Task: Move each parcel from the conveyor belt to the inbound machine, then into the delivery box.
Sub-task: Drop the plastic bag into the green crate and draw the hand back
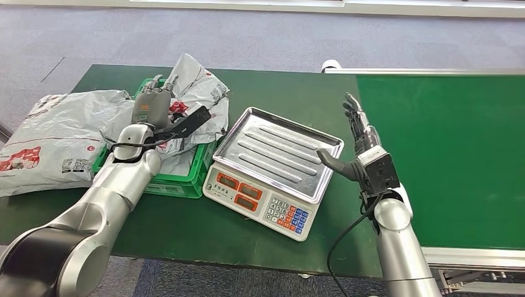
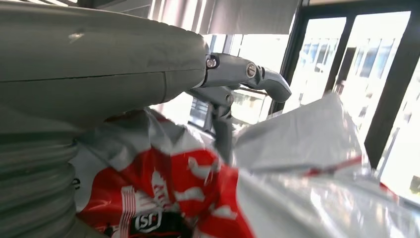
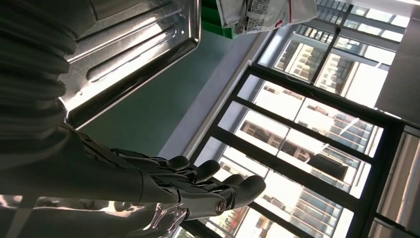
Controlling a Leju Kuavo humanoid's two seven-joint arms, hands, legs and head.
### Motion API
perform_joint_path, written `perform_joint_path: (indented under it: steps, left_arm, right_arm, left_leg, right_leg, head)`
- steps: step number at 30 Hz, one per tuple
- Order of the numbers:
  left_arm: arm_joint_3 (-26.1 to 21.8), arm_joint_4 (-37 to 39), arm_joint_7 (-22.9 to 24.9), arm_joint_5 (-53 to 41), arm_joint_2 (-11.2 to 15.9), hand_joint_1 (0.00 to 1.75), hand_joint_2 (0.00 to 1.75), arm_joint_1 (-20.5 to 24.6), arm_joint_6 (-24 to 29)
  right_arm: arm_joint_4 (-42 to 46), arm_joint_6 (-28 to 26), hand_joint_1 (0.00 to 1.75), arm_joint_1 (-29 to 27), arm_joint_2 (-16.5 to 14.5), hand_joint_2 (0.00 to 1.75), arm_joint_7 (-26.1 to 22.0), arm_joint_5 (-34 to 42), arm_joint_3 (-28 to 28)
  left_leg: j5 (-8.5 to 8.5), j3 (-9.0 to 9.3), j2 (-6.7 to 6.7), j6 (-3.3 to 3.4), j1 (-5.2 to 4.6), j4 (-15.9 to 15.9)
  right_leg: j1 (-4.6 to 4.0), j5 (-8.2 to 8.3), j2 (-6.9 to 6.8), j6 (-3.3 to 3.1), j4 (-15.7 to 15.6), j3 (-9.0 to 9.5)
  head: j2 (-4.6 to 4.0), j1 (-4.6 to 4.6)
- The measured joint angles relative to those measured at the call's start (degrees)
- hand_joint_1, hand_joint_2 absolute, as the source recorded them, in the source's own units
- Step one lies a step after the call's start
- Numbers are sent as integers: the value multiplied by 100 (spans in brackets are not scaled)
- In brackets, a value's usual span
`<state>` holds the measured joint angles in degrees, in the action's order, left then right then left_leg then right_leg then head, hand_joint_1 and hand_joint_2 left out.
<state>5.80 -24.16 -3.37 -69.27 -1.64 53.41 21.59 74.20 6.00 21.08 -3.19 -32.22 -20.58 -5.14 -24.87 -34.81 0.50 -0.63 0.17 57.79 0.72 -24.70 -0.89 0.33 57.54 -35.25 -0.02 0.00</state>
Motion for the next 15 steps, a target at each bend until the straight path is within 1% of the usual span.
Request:
perform_joint_path:
  steps: [4,9,12,15]
  left_arm:
    - [-149,-62,-488,352,-5,0,175,-126,872]
    - [-351,-357,-1225,973,-7,0,175,-389,1611]
    - [-635,-801,-1781,1282,-59,0,175,-642,1802]
    - [-1097,-1388,-2477,1549,-226,0,175,-972,1819]
  right_arm:
    - [-1,-6,0,-16,0,175,-1,4,-4]
    - [-4,-49,0,-22,0,175,-18,27,-73]
    - [-4,-93,0,-22,1,175,-10,71,-86]
    - [-4,-129,0,-24,3,175,4,95,-87]
  left_leg:
    - [-1,-1,0,-1,0,0]
    - [-2,-2,2,-1,0,0]
    - [-2,-2,4,-1,0,0]
    - [-2,-1,5,-1,0,0]
  right_leg:
    - [0,-1,2,0,0,-2]
    - [-1,-2,3,-1,0,-4]
    - [-1,-3,3,-1,0,-4]
    - [0,-3,3,-1,-1,-5]
  head:
    - [0,1]
    - [0,0]
    - [0,0]
    - [0,0]
